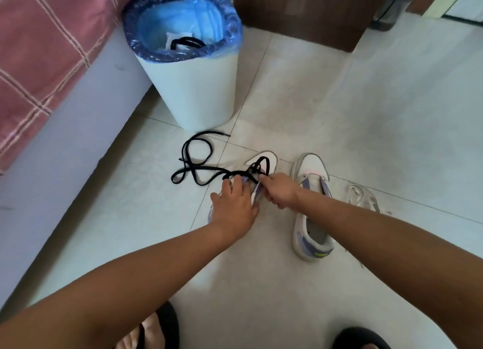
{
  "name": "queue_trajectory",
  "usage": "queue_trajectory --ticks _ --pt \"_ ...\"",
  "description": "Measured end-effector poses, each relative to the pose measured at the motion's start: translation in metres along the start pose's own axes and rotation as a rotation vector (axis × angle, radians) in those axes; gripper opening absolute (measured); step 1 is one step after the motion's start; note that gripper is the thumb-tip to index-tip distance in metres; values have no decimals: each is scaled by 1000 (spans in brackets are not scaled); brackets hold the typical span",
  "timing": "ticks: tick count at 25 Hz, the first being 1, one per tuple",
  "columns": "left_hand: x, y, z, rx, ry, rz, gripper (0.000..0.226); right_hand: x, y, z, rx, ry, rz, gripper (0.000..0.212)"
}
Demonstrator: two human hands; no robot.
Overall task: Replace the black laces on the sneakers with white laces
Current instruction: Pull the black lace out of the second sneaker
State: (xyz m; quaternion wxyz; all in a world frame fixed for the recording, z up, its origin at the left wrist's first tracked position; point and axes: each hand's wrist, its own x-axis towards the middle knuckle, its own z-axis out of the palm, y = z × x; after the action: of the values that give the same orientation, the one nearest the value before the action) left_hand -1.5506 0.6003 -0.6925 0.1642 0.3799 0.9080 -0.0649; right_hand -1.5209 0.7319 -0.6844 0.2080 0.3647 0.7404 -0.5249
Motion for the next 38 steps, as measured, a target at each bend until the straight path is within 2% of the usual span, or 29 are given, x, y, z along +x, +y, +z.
queue_trajectory --ticks 3,5,7,9,11,13,15,16,19,23,27,29,31,32,33,35,36,38 --pt "0 0 0 6 -4 1 57 7 0 -13 -284 123 -135 37" --pt "-1 -2 2 5 -8 -15 56 5 -4 -40 -716 351 -196 26" --pt "0 -2 1 10 -9 -19 56 0 -6 -76 -1136 463 -249 20" --pt "0 -2 0 15 -14 -10 56 -5 -1 -89 -1235 487 -176 21" --pt "1 -1 0 22 -19 -10 56 -5 6 -66 -981 369 -73 25" --pt "1 -1 0 18 -17 -13 57 -2 3 -36 -400 218 67 36" --pt "2 -2 2 11 -9 -16 57 2 -12 -27 110 151 209 36" --pt "2 -2 2 8 -8 -16 57 2 -19 -26 225 86 260 33" --pt "3 -3 4 -6 -7 -16 60 1 -29 -13 290 -144 353 36" --pt "3 -3 5 -16 6 -28 60 0 -19 2 458 -90 336 34" --pt "3 -4 7 3 35 -19 56 6 -16 -10 385 41 201 30" --pt "1 -5 11 54 81 -17 52 12 -15 -43 171 280 110 27" --pt "-2 -10 11 93 81 -13 50 18 -6 -91 -90 637 57 22" --pt "-3 -13 9 111 106 -13 50 18 1 -113 -129 780 63 25" --pt "-2 -15 8 112 101 -15 51 17 8 -128 -108 844 61 26" --pt "-1 -16 9 78 54 -10 52 12 16 -127 -31 743 15 30" --pt "-1 -14 9 58 40 -11 53 7 19 -111 -101 613 2 36" --pt "-2 -13 5 55 59 -32 53 -6 28 -65 -390 331 38 58"
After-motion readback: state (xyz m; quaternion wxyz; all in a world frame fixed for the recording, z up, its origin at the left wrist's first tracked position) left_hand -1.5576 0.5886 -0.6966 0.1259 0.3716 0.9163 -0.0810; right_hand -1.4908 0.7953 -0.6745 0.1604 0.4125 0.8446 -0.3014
